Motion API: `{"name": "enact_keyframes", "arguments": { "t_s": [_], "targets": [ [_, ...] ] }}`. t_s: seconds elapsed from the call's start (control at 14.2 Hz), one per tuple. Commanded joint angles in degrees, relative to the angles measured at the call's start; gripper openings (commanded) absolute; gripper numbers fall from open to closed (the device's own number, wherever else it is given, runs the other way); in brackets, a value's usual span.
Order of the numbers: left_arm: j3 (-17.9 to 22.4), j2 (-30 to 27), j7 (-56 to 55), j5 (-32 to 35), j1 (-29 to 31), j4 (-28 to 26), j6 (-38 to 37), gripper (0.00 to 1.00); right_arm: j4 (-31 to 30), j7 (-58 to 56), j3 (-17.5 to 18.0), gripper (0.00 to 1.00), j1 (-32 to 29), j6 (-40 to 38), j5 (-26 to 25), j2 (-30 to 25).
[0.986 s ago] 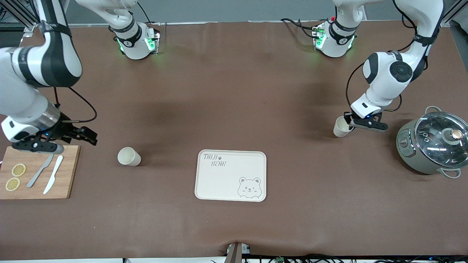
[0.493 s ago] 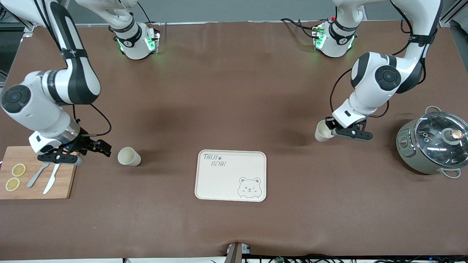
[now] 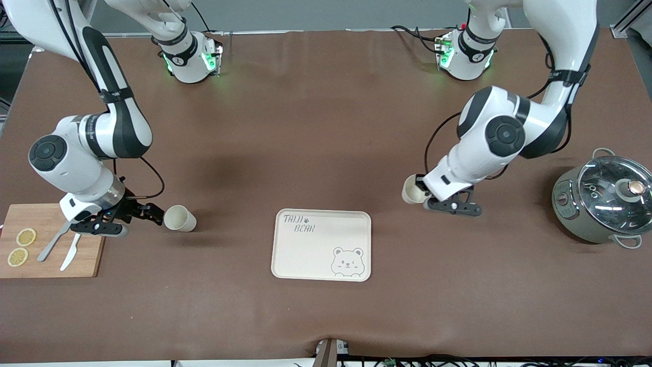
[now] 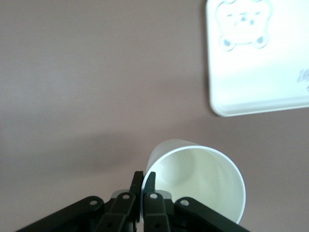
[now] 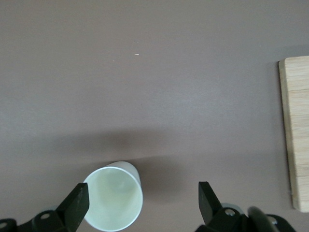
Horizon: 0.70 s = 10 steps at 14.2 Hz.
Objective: Place white IKEA cup upright on tray with both arms
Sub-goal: 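Carry the cup toward the tray while the right gripper reaches the other cup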
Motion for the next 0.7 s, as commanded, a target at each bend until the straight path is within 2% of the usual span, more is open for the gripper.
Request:
{"name": "enact_keyframes", "arguments": {
  "t_s": [0.0, 0.21, 0.35, 0.63],
  "targets": [
    [0.36, 7.17, -2.50, -0.02, -2.89, 9.02, -2.76, 0.00, -0.12, -0.05, 0.20, 1.00, -0.96, 1.54, -1.71, 1.20],
    [0.71, 12.45, -3.91, 0.86, -5.01, 15.08, -2.76, 0.00, -1.52, -0.05, 0.20, 1.00, -0.96, 5.13, -1.71, 2.00],
    [2.20, 14.48, -3.99, 1.39, -6.94, 17.29, -2.76, 0.00, -1.88, -0.05, 0.11, 1.00, -0.96, 6.11, -1.71, 2.79],
    [8.60, 17.47, -6.98, 2.09, -15.19, 22.04, -2.15, 0.00, -2.75, -0.05, 0.11, 1.00, -0.96, 7.07, -1.71, 3.23]
  ]
}}
